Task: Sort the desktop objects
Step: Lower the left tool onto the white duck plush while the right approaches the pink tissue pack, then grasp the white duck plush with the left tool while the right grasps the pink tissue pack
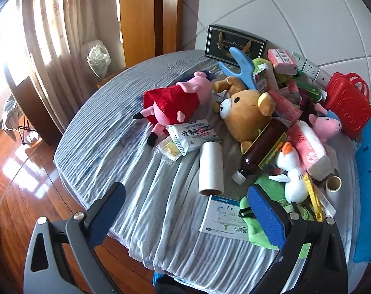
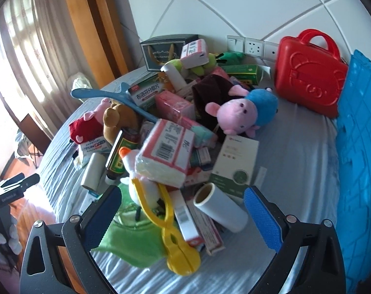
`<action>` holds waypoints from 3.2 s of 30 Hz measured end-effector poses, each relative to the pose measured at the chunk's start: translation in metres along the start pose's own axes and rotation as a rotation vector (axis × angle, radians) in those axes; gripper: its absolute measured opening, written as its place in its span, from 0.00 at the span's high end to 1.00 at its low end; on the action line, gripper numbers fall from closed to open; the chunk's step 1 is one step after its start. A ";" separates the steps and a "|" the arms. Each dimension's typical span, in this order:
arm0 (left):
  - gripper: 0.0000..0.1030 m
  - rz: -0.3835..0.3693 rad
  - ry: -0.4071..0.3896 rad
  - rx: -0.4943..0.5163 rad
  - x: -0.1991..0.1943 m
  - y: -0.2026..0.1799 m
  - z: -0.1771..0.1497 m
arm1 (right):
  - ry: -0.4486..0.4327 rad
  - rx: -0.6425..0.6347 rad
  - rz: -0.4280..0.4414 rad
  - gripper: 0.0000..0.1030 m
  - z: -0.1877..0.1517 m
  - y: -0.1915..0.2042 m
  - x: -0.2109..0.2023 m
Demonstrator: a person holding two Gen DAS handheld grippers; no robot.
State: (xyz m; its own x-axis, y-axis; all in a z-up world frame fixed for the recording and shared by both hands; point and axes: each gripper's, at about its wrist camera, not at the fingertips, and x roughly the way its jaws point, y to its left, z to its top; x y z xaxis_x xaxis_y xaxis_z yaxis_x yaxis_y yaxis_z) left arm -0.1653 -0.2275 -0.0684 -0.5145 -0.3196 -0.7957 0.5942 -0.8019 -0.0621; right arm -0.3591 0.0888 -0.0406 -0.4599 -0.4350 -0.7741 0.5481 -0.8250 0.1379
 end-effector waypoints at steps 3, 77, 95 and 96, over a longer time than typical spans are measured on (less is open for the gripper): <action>0.01 -0.022 0.025 0.034 0.021 0.006 0.012 | 0.022 0.026 -0.020 0.16 0.002 0.010 0.017; 0.66 -0.488 0.265 0.327 0.137 -0.178 0.036 | 0.159 0.406 -0.187 0.19 -0.047 -0.099 0.062; 0.69 -0.367 0.198 0.425 0.149 -0.178 0.063 | 0.290 0.096 0.039 0.04 0.059 -0.014 0.151; 0.69 -0.369 0.200 0.433 0.150 -0.180 0.064 | 0.305 0.097 0.048 0.04 0.059 -0.013 0.158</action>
State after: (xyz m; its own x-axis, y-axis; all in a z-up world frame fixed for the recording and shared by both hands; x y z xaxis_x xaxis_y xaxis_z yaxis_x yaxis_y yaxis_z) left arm -0.3887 -0.1634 -0.1383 -0.4878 0.0863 -0.8687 0.0709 -0.9879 -0.1380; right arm -0.4803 0.0094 -0.1282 -0.1965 -0.3582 -0.9127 0.4883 -0.8430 0.2257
